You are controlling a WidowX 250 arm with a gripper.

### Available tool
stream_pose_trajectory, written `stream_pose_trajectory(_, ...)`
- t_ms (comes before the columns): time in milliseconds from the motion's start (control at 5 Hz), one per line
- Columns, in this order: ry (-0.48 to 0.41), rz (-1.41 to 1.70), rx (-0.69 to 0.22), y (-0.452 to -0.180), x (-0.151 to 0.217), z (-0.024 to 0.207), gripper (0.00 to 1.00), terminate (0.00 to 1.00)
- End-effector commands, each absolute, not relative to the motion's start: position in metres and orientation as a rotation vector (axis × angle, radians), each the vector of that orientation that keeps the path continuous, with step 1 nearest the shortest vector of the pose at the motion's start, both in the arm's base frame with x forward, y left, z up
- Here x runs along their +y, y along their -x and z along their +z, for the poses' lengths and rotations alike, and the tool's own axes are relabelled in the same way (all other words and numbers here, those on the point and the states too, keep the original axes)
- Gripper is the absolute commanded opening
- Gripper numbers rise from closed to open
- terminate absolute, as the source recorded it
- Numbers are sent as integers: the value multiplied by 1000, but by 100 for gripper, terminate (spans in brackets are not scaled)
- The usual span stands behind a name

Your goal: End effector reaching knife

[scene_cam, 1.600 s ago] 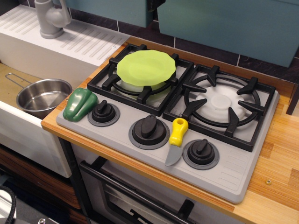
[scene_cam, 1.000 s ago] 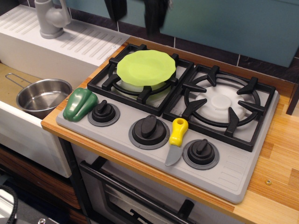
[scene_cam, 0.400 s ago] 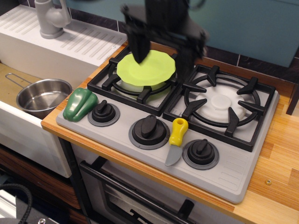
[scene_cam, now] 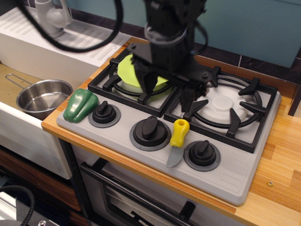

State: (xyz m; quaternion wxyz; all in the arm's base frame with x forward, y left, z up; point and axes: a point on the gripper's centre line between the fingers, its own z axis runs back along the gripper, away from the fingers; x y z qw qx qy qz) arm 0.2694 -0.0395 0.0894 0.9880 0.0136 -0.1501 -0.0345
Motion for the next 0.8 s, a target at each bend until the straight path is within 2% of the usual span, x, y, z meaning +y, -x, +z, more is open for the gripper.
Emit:
stream_pose_trajectory(0,-14,-88,-407,-270,-39,75,100,0)
stream_pose_trajectory(200,-22,-101,-433,-272,-38,66,100,0)
stream_pose_trajectory(600,-48,-116,-473,-294,-39,55,100,0)
